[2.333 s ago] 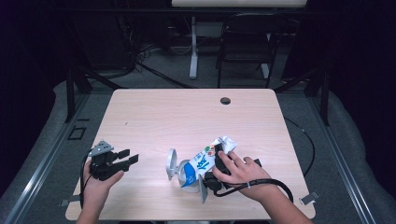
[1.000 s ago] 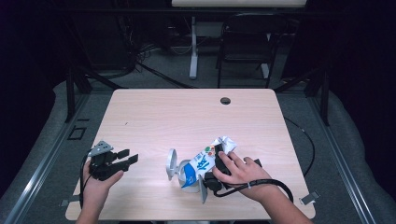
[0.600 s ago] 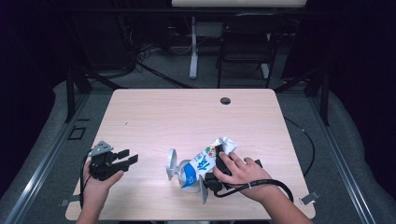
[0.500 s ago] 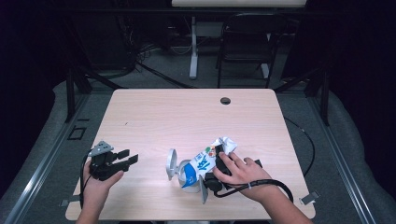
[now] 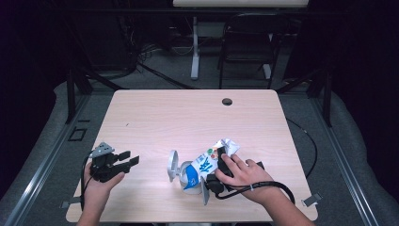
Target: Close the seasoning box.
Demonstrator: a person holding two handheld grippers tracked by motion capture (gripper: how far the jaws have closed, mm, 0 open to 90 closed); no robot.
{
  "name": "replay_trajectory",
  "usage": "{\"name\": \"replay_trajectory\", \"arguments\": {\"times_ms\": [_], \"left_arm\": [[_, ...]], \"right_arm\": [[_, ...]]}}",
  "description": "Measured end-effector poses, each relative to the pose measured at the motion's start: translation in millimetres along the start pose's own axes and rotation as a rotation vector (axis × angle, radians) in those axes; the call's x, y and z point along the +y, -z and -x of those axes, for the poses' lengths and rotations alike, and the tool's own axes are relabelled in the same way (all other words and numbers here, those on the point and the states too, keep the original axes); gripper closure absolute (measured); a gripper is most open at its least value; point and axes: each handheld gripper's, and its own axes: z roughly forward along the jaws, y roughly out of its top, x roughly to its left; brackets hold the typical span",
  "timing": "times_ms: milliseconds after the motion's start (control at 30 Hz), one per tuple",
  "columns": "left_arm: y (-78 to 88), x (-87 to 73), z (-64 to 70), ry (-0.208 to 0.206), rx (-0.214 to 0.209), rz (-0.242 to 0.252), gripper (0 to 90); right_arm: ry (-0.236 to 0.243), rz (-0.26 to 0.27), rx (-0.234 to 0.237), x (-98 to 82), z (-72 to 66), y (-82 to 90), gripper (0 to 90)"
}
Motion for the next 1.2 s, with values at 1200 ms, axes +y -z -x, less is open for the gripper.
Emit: {"name": "replay_trajectory", "arguments": {"times_ms": [1200], "left_arm": [[-0.5,-1.4,-1.9,0.004,0.007,-0.010,51.6]], "right_arm": [[-0.205,0.014,0.101,-8.6,-2.3,2.0,84.3]]}}
